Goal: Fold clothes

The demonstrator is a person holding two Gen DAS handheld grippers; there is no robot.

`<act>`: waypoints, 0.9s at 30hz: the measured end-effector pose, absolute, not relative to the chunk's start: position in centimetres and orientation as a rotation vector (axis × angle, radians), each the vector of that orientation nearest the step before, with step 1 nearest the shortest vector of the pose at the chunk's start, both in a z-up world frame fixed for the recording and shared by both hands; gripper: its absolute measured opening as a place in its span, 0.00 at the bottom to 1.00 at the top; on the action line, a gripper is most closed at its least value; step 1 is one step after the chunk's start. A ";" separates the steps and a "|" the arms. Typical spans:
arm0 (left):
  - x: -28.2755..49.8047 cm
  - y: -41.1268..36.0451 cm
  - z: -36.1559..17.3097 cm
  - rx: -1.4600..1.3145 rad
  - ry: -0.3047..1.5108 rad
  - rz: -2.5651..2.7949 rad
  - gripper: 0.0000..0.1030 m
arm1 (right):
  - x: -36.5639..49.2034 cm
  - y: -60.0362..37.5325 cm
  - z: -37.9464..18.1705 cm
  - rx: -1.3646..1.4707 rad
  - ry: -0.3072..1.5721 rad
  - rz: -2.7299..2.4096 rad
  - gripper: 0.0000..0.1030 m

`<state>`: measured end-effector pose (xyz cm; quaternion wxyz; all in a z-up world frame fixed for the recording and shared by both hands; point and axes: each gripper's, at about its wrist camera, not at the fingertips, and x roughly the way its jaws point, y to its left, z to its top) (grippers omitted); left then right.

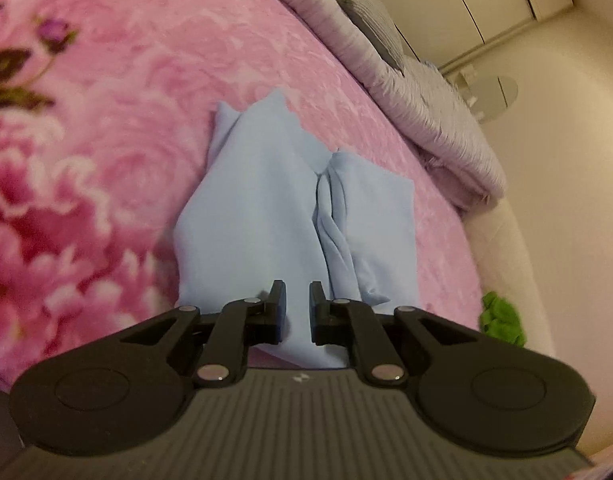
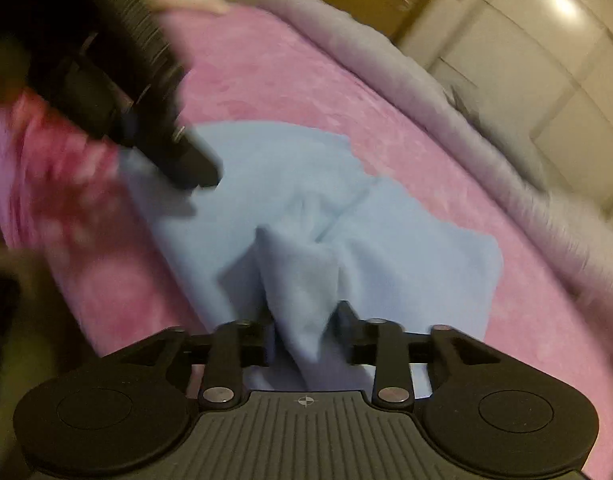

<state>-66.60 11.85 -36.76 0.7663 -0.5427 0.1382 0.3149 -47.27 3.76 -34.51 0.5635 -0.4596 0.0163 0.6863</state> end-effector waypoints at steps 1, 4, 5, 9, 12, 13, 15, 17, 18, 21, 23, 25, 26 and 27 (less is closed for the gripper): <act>-66.8 11.9 -36.9 -1.205 0.283 0.671 0.07 | -47.0 3.7 -34.4 -1.084 0.037 1.631 0.38; -66.9 12.5 -37.5 -1.300 0.224 0.624 0.12 | -44.2 3.2 -31.8 -0.971 0.202 1.728 0.49; -66.8 12.8 -37.6 -1.326 0.203 0.609 0.15 | -43.2 3.0 -30.8 -0.913 0.276 1.763 0.49; -65.7 14.4 -38.0 -1.412 0.143 0.547 0.21 | -37.3 3.3 -28.0 -0.517 0.661 1.704 0.49; -64.2 15.9 -38.7 -1.438 0.156 0.532 0.22 | -30.6 4.6 -28.7 -0.197 0.969 1.487 0.49; -63.7 16.3 -38.9 -1.442 0.163 0.529 0.22 | -28.4 5.0 -28.9 -0.090 1.063 1.404 0.49; -62.7 17.3 -39.3 -1.451 0.178 0.523 0.22 | -25.2 6.0 -30.8 0.070 1.226 1.275 0.49; -61.7 18.2 -39.7 -1.459 0.192 0.518 0.23 | -23.6 6.6 -32.5 0.191 1.356 1.192 0.48; -61.1 18.7 -39.9 -1.463 0.199 0.515 0.24 | -23.2 6.8 -33.2 0.241 1.403 1.163 0.48; -59.8 20.0 -40.5 -1.465 0.227 0.513 0.24 | -22.2 6.3 -34.7 0.348 1.477 1.117 0.48; -58.9 20.6 -40.7 -1.464 0.240 0.496 0.24 | -21.9 5.5 -35.4 0.400 1.501 1.105 0.48; -57.9 21.1 -40.9 -1.456 0.257 0.481 0.24 | -21.9 5.4 -35.9 0.421 1.511 1.111 0.48; -57.2 21.3 -40.9 -1.448 0.267 0.475 0.24 | -21.9 5.6 -36.2 0.418 1.514 1.119 0.48; -56.8 21.3 -40.8 -1.432 0.277 0.472 0.24 | -21.8 5.8 -36.4 0.416 1.517 1.127 0.48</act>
